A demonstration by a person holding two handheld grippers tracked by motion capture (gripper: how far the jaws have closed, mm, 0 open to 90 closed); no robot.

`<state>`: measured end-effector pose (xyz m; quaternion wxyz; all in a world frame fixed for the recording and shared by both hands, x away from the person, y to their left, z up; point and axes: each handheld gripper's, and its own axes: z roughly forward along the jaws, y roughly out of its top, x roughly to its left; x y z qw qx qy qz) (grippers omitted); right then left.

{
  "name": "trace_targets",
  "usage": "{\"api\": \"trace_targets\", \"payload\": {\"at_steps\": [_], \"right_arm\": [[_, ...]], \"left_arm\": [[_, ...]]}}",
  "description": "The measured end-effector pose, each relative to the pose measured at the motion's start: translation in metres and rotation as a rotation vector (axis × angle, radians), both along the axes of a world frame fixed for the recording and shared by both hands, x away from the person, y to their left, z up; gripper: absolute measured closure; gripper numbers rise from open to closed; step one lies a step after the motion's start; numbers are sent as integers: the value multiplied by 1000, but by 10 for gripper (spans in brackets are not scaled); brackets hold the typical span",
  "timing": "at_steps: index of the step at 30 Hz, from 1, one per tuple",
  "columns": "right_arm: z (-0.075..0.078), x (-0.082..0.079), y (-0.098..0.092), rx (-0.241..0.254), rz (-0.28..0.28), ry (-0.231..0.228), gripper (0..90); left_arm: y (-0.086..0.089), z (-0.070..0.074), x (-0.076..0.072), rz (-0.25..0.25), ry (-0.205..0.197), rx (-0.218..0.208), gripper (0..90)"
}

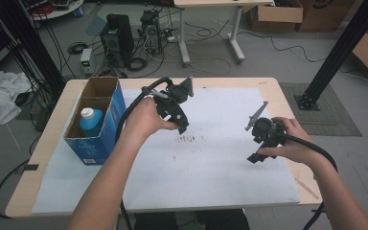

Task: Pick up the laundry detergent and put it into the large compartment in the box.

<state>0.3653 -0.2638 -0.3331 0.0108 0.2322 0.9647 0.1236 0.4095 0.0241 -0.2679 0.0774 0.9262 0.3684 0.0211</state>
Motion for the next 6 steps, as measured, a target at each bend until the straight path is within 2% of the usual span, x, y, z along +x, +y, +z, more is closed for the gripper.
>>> {"api": "trace_targets", "payload": {"at_steps": [6], "right_arm": [[2, -2, 0, 0, -4, 0, 174]], "left_arm": [[0, -1, -2, -6, 2, -1, 168]]}}
